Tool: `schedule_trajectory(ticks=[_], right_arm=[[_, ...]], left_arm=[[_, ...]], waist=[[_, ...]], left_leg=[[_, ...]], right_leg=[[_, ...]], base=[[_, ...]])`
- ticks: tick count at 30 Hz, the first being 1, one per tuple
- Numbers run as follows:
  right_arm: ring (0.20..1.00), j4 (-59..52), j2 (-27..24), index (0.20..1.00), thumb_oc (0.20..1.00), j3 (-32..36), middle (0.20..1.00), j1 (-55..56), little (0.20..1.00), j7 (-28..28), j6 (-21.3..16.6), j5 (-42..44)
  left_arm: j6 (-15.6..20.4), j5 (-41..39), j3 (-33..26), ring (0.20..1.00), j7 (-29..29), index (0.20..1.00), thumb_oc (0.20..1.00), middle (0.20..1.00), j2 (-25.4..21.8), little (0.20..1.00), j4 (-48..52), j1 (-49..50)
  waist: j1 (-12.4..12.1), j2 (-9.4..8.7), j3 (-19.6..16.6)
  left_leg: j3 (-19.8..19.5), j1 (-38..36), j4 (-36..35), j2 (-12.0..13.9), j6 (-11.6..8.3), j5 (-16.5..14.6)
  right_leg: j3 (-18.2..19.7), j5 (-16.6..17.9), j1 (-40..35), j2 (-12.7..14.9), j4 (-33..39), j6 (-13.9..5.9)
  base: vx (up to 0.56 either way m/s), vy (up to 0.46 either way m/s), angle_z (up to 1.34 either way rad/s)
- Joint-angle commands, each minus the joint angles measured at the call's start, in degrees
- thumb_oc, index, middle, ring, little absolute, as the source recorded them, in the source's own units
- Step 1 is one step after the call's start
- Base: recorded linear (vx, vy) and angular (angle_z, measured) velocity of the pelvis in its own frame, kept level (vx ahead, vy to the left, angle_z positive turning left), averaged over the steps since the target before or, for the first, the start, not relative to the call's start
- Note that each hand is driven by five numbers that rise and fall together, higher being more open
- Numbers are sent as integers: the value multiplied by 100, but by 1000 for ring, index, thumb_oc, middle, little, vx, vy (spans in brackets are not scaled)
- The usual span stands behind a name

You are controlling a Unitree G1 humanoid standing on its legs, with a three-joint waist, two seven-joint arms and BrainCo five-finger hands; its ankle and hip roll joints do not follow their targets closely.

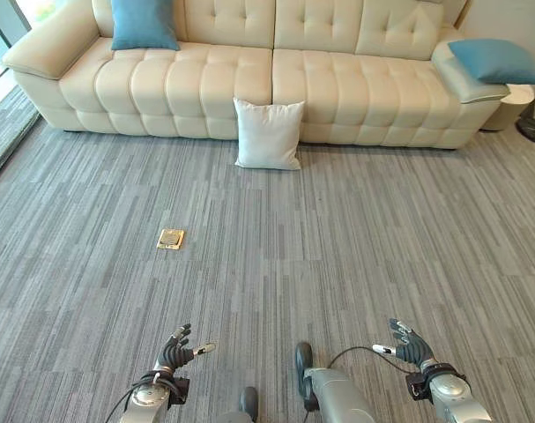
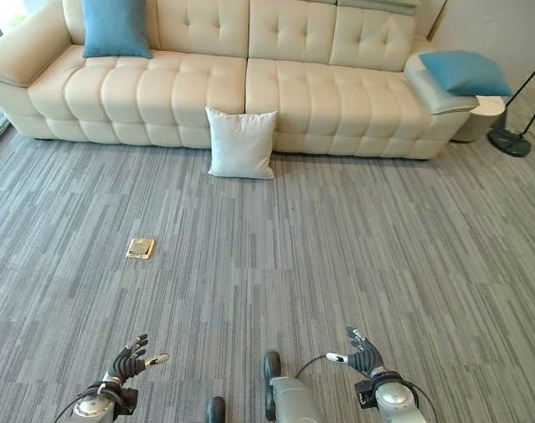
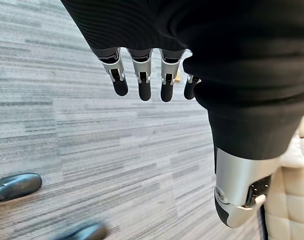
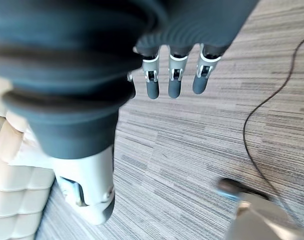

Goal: Pick up all the scattered cushions and arrange them neatly on the sofa.

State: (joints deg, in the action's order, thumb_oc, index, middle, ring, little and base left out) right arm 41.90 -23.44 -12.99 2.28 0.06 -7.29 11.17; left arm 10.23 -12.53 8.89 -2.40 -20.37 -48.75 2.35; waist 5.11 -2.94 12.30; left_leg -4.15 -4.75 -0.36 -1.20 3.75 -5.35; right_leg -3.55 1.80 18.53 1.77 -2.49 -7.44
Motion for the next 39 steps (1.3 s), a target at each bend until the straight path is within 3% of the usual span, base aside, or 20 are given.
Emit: schedule_trajectory(ticks=[1,4,6,7,10,12,14,15,17,21,26,27,28,31,32,34,35,36,38,39], right_arm=[[1000,-477,-288,1000,1000,72,1000,131,1000,13,-189,-97],[1000,-718,-366,1000,1000,170,1000,315,1000,45,-236,-89],[1000,-887,-405,1000,1000,199,1000,389,1000,56,-279,-71],[1000,-999,-484,1000,1000,200,1000,396,1000,28,-310,-83],[1000,-976,-496,1000,1000,197,1000,319,1000,-23,-294,-30],[1000,-985,-581,1000,1000,203,1000,221,1000,-72,-275,-50],[1000,-1070,-650,1000,1000,238,1000,156,1000,-111,-273,-33],[1000,-1070,-649,1000,1000,238,1000,156,1000,-111,-273,-33],[1000,-958,-625,1000,1000,235,1000,115,1000,-179,-258,-26],[1000,-837,-552,1000,1000,240,1000,76,1000,-240,-251,-58],[1000,-795,-390,1000,1000,203,1000,109,1000,-135,-192,-179],[1000,-781,-308,1000,1000,170,1000,149,1000,-101,-174,-233],[1000,-781,-309,1000,1000,171,1000,148,1000,-101,-174,-233],[1000,-728,-163,1000,1000,139,1000,154,1000,-55,-177,-211],[1000,-689,-83,1000,1000,63,1000,3,1000,-64,-186,-202],[1000,-680,-41,1000,1000,11,1000,-85,1000,-89,-195,-207],[1000,-745,-7,1000,1000,-65,1000,-186,1000,-105,-200,-239],[1000,-744,-9,1000,1000,-65,1000,-187,1000,-105,-200,-239],[1000,-852,-54,1000,1000,-90,1000,-152,1000,-64,-192,-232],[1000,-845,-85,1000,1000,-84,1000,-138,1000,-92,-191,-178]], left_arm=[[198,18,-25,1000,12,1000,1000,1000,-153,1000,329,98],[206,6,38,1000,50,1000,1000,1000,-156,1000,474,167],[204,-69,121,1000,107,1000,1000,1000,-156,1000,554,147],[204,-108,172,1000,171,1000,1000,1000,-149,1000,596,130],[193,-150,236,1000,136,1000,1000,1000,-119,1000,498,9],[193,-193,317,1000,153,1000,1000,1000,-83,1000,506,-110],[182,-177,367,1000,160,1000,1000,1000,-120,1000,621,-100],[182,-177,367,1000,160,1000,1000,1000,-122,1000,622,-101],[161,-120,348,1000,133,1000,1000,1000,-149,1000,660,-71],[149,-123,287,1000,79,1000,1000,1000,-122,1000,610,-71],[111,-56,149,1000,73,1000,1000,1000,-83,1000,478,105],[96,-16,147,1000,70,1000,1000,1000,-97,1000,413,115],[97,-16,147,1000,70,1000,1000,1000,-96,1000,413,114],[67,23,164,1000,69,1000,1000,1000,-158,1000,402,76],[61,22,184,1000,36,1000,1000,1000,-229,1000,454,25],[61,20,206,1000,2,1000,1000,1000,-264,1000,438,-39],[56,-17,228,1000,-33,1000,1000,1000,-267,1000,428,-136],[56,-17,228,1000,-33,1000,1000,1000,-265,1000,428,-138],[70,-20,265,1000,-16,1000,1000,1000,-249,1000,418,-167],[68,-51,240,1000,-53,1000,1000,1000,-246,1000,416,-190]], waist=[[153,60,-84],[237,252,-136],[360,354,-191],[336,354,-157],[303,283,-124],[164,179,-23],[-23,70,49],[-21,63,38],[-203,100,50],[-345,73,21],[-582,-10,-221],[-583,-166,-281],[-593,-150,-292],[-608,-366,-360],[-578,-352,-262],[-583,-281,-227],[-515,-162,-129],[-511,-156,-133],[-320,-69,-83],[-224,-89,-30]], left_leg=[[-273,-1194,488,-274,-453,-696],[-352,-1154,845,-13,-798,-106],[-246,-945,1266,240,-1117,619],[63,-477,2025,384,-1138,995],[478,-44,2421,471,-966,996],[921,537,2442,520,-761,531],[1180,1246,1713,384,-659,166],[1182,1252,1692,375,-657,187],[1140,1767,663,359,-764,765],[1261,2046,-226,318,-786,1025],[1169,2148,-26,345,-717,1360],[1184,2231,557,234,-628,1272],[1186,2249,559,255,-632,1277],[1336,1993,805,107,-396,815],[1384,1631,807,54,-229,536],[1423,1407,765,81,-173,416],[1422,893,623,80,-120,209],[1417,899,619,86,-122,215],[1257,477,440,24,-151,100],[1195,163,321,-29,-194,-60]], right_leg=[[-160,435,-169,-61,31,-93],[-163,326,-198,-155,-414,93],[-273,107,-281,-121,-554,280],[-233,-135,-521,-123,-573,420],[-171,-294,-776,-85,-532,512],[-87,-445,-1155,9,-388,509],[26,-594,-1635,56,-167,450],[26,-586,-1623,63,-162,448],[179,-748,-2124,-133,30,455],[385,-939,-2629,-243,169,419],[884,-1172,-3247,-168,-26,314],[978,-881,-3235,45,-414,205],[990,-867,-3213,27,-414,208],[1100,256,-2789,284,-1521,-196],[998,964,-2340,399,-2426,-333],[786,1016,-2106,483,-2665,-317],[289,673,-1571,634,-2827,-96],[283,682,-1568,628,-2818,-93],[25,42,-1190,412,-2487,16],[-269,-90,-821,399,-1845,-16]], base=[[363,-187,65],[329,-211,81],[361,-242,62],[300,-203,47],[338,-193,13],[303,-107,-7],[413,-86,-19],[471,-37,-16],[415,-29,-29],[377,20,-18],[645,177,-57],[573,199,-99],[533,196,-53],[445,185,-35],[386,190,-33],[444,210,-26],[482,222,-15],[541,206,-5],[519,100,20],[482,55,50]])
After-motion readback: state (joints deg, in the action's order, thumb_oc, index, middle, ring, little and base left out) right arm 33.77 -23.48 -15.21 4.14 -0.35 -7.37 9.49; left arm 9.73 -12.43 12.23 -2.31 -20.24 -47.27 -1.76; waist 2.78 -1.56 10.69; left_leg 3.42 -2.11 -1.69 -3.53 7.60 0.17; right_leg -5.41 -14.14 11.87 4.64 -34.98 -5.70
